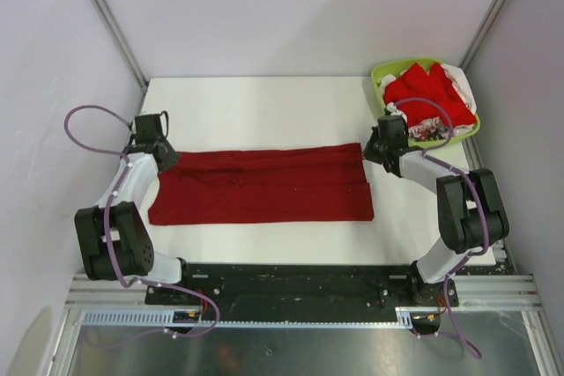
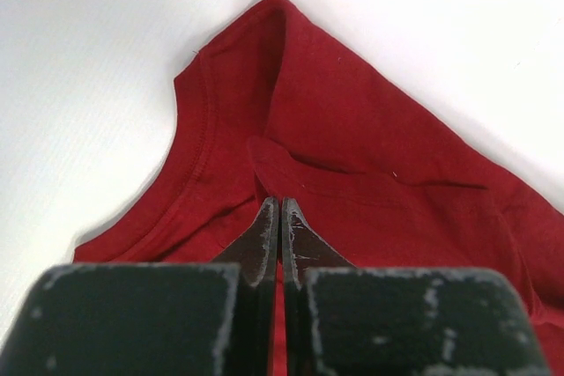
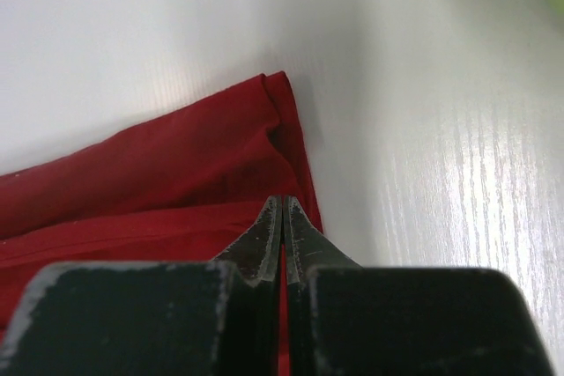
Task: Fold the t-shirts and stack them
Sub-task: Fold the other side of the tshirt into a rectangle
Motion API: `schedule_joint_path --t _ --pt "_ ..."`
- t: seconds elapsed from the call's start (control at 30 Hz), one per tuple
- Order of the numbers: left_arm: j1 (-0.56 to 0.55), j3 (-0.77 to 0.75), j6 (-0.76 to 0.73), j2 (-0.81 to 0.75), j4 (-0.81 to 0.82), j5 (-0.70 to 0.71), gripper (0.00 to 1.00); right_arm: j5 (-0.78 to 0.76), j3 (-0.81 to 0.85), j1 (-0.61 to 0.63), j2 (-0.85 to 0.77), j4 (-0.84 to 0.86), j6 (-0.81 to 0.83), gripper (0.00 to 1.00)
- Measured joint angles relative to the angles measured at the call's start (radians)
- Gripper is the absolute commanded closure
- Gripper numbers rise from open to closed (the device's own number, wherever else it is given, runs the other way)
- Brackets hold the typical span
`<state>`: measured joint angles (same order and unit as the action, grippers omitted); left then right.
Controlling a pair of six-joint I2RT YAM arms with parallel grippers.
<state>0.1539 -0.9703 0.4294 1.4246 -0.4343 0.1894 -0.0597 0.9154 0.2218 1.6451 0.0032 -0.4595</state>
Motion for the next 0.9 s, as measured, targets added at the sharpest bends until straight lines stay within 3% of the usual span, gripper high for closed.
schedule_joint_path --t 0.9 --pt "0.001 0.023 0.000 -0.042 -0.032 0.018 1.00 -0.005 -0.097 0.004 -0.090 -0.003 -0.019 1.00"
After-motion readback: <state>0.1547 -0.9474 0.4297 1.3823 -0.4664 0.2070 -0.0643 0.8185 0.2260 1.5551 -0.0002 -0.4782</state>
